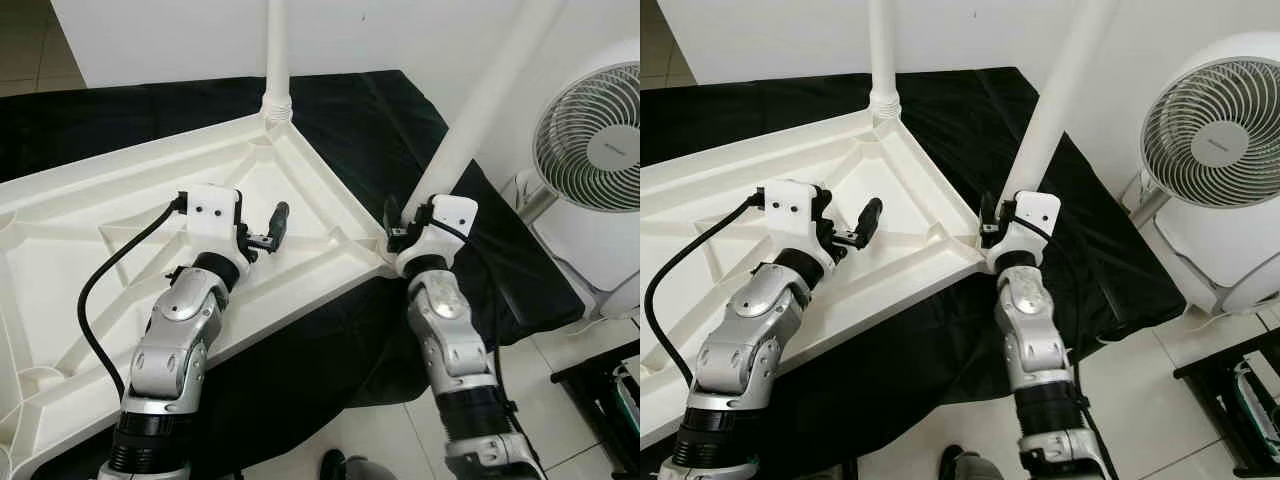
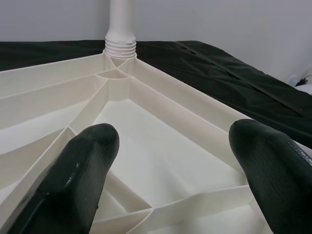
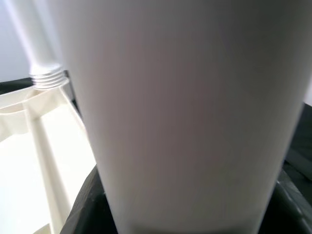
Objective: Building children table
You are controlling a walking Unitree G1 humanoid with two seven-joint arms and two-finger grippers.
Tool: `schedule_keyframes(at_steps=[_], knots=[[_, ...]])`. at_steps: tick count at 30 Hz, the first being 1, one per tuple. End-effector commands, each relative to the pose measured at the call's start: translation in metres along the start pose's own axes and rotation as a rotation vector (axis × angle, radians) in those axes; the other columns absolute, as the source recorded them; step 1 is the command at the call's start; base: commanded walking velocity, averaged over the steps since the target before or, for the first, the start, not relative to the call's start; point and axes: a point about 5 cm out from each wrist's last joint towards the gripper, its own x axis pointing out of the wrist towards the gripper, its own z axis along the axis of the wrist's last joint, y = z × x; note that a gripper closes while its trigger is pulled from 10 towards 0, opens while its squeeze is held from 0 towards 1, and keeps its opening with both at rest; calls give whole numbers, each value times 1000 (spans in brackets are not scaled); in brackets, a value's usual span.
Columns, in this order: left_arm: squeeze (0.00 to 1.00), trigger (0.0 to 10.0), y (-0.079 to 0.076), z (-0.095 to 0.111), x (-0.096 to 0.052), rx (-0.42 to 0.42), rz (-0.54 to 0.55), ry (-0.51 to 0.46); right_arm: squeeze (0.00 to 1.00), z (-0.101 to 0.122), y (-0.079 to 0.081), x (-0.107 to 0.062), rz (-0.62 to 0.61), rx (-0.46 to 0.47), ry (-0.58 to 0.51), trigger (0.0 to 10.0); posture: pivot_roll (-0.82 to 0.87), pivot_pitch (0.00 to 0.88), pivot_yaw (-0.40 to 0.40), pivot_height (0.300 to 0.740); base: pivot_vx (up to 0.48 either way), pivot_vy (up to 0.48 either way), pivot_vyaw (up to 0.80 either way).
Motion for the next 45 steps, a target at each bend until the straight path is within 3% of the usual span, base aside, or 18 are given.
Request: schedule_keyframes(at_steps=[1, 8, 17, 18, 19, 20, 22, 23, 34, 37, 38, 45], knots=[[0, 10000, 2, -3, -2, -4, 67, 11, 0, -35, -10, -7, -98, -31, 181, 10000, 112, 184, -92, 740, 0, 0, 0], [0, 10000, 1, -3, -2, -9, 77, 4, 0, -25, 6, -2, -167, 20, 141, 10000, 112, 177, -101, 740, 0, 0, 0], [0, 10000, 0, -3, -1, -14, 79, -1, 0, -20, 6, 0, -164, -4, 97, 10000, 109, 163, -103, 740, 0, 0, 0], [0, 10000, 0, -3, -1, -15, 78, -1, 47, -20, 6, 1, -162, -5, 89, 10000, 109, 163, -103, 740, 0, 0, 0], [0, 10000, 0, -3, 0, -15, 77, -2, 161, -18, 5, 1, -154, -6, 73, 10000, 109, 163, -103, 740, 0, 0, 0], [0, 10000, 0, -3, 0, -15, 75, -3, 745, -15, 5, 2, -147, -5, 54, 10000, 107, 155, -101, 740, 0, 0, 0], [0, 10000, -1, -3, 0, -15, 73, -4, 745, -14, 5, 2, -144, -4, 42, 10000, 107, 155, -101, 740, 0, 0, 0], [0, 10000, -1, -2, 1, -16, 72, -5, 1000, -11, 5, 3, -130, 2, 22, 10000, 107, 155, -101, 740, 0, 0, 0], [0, 10000, -2, -3, 1, -21, 68, -7, 1000, -1, -1, 6, -44, -1, -53, 10000, 101, 140, -102, 740, 0, 0, 0], [0, 10000, -3, -3, 2, -24, 68, -9, 1000, 3, -2, 7, 31, 34, -62, 10000, 101, 140, -102, 740, 0, 0, 0], [0, 10000, -3, -3, 2, -24, 68, -10, 0, 4, -4, 7, 92, 48, -62, 10000, 97, 132, -104, 740, 0, 0, 0], [0, 10000, -6, -2, 2, -16, 47, -11, 0, 7, -17, 5, 251, 49, -51, 10000, 89, 135, -99, 740, 0, 0, 0]])
